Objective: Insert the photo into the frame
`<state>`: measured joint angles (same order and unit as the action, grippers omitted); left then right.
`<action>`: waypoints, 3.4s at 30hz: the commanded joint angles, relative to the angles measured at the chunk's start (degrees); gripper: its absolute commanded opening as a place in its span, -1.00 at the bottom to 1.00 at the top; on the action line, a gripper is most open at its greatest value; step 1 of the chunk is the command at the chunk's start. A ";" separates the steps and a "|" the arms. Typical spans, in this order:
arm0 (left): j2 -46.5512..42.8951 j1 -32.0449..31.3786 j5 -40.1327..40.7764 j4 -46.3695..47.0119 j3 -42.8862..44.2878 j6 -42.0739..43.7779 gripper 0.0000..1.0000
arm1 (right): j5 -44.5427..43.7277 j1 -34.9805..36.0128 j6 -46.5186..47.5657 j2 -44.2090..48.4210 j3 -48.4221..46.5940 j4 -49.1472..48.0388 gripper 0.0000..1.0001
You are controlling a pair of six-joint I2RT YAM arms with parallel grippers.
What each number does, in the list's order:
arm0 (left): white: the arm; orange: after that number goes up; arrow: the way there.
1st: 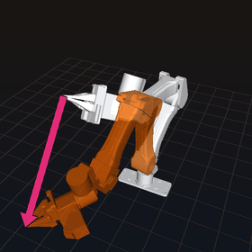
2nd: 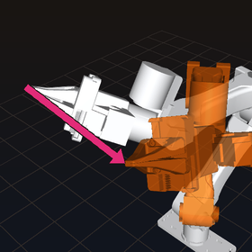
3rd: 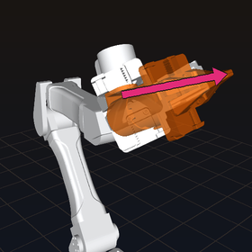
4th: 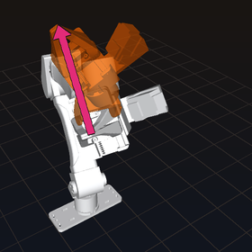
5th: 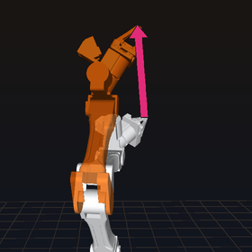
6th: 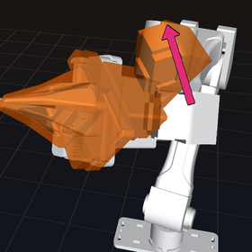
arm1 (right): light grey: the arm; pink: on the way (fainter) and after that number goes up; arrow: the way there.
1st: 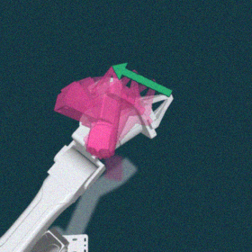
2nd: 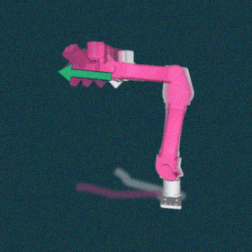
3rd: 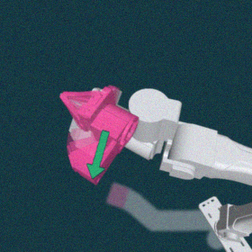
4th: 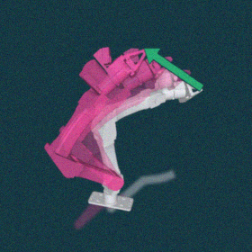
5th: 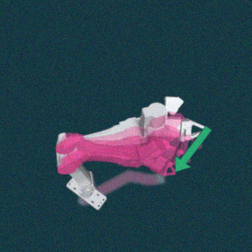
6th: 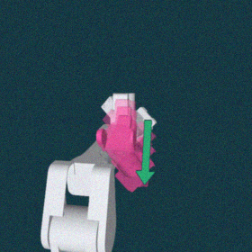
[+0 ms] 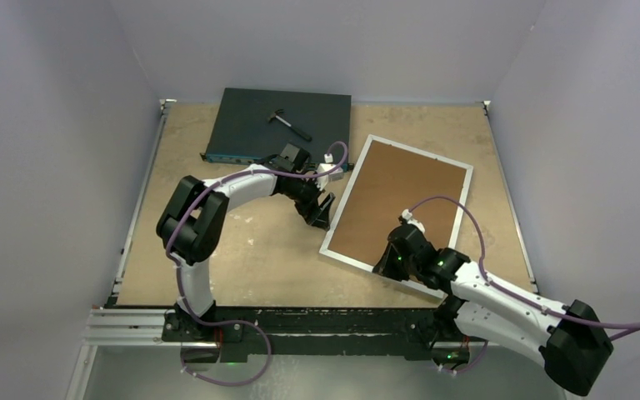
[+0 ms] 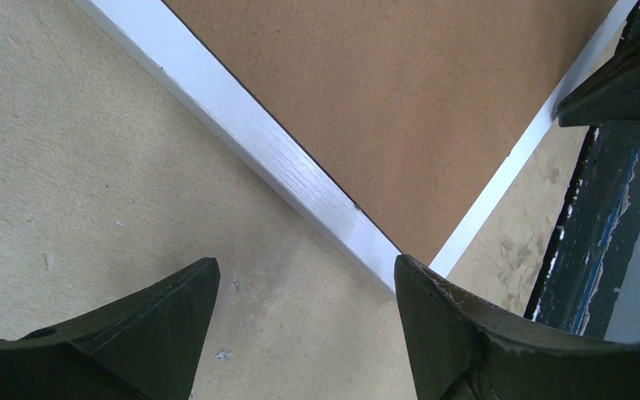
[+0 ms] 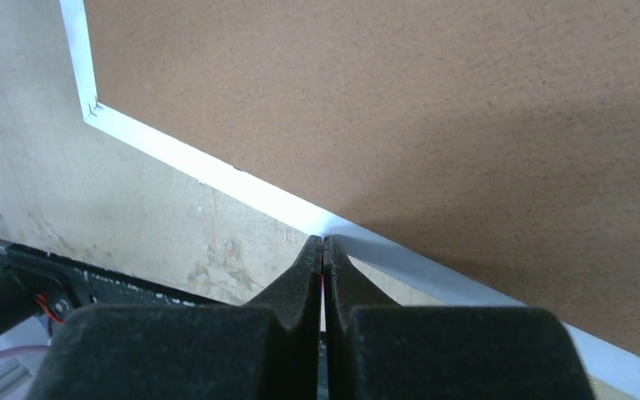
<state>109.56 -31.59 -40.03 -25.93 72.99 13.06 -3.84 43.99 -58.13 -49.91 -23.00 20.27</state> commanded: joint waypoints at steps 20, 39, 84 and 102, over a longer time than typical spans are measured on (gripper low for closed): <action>-2.07 -0.22 -0.61 -0.95 0.77 1.80 0.50 | -8.14 0.32 -2.90 -1.76 -0.73 -0.41 -1.00; -2.40 -0.21 -0.84 -1.66 1.11 1.86 0.49 | -10.60 0.32 -3.10 -4.10 -0.64 0.38 -1.00; -2.59 1.00 10.89 -2.50 5.67 7.17 0.66 | -16.94 -51.59 23.49 -55.40 -59.81 -15.76 0.61; 5.40 8.81 17.42 2.80 8.03 6.98 0.46 | -10.43 -37.14 33.16 -83.49 -91.17 -10.19 0.51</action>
<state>112.49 -22.92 -23.35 -26.96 79.77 20.14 -16.25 7.22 -27.81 -132.51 -111.13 8.08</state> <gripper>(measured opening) 0.738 0.760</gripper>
